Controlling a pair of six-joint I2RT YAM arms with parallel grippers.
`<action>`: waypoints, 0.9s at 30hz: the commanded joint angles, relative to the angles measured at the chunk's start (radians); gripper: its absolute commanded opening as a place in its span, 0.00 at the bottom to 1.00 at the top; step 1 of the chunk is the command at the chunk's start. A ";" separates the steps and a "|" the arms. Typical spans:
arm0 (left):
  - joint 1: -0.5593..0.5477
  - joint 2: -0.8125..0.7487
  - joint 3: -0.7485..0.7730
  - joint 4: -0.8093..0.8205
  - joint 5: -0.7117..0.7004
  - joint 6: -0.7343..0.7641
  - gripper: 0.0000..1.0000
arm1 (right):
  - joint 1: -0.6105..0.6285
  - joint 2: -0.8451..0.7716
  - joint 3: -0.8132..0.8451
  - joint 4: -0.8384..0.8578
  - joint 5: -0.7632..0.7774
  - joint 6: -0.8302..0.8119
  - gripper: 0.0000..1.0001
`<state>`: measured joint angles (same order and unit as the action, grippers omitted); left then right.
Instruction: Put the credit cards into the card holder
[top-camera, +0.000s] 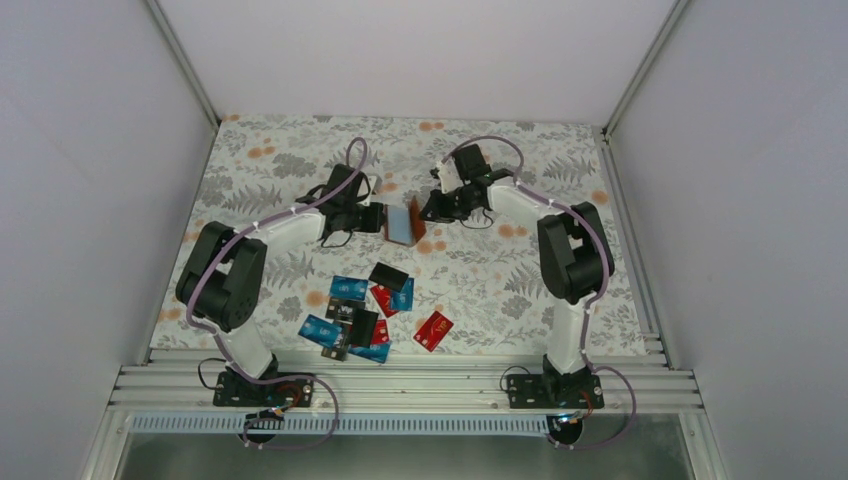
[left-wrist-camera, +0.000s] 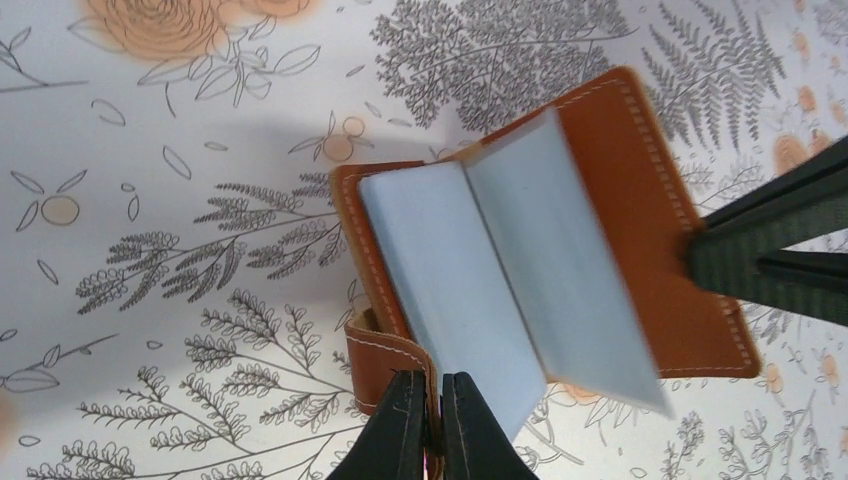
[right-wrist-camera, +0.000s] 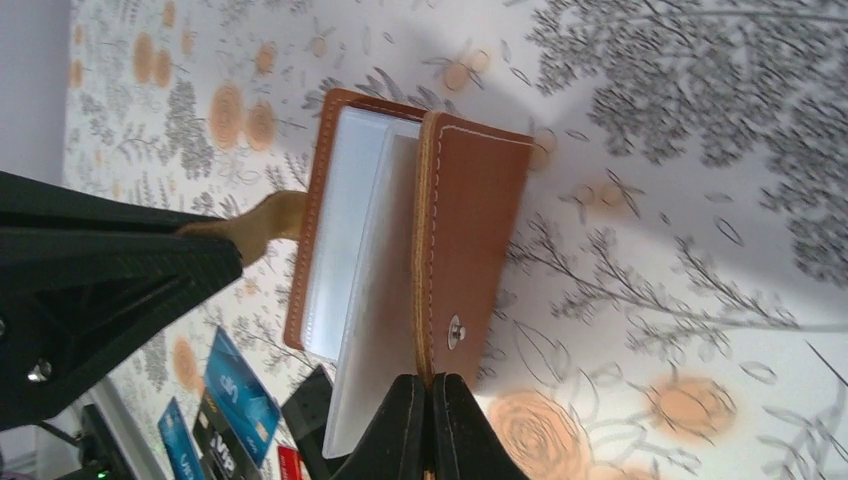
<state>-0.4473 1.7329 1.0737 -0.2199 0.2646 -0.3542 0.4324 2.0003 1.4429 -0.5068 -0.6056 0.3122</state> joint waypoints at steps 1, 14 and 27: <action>-0.002 0.016 -0.022 -0.004 -0.027 0.017 0.02 | -0.018 -0.049 -0.079 -0.052 0.105 -0.002 0.05; -0.002 0.076 -0.051 -0.016 -0.069 0.017 0.02 | -0.063 -0.065 -0.225 0.013 0.138 0.009 0.11; -0.004 0.088 -0.038 -0.032 -0.093 0.002 0.11 | -0.061 -0.165 -0.223 -0.011 0.060 0.004 0.07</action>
<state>-0.4473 1.8301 1.0317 -0.2417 0.1913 -0.3511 0.3725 1.8721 1.2224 -0.4999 -0.5289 0.3218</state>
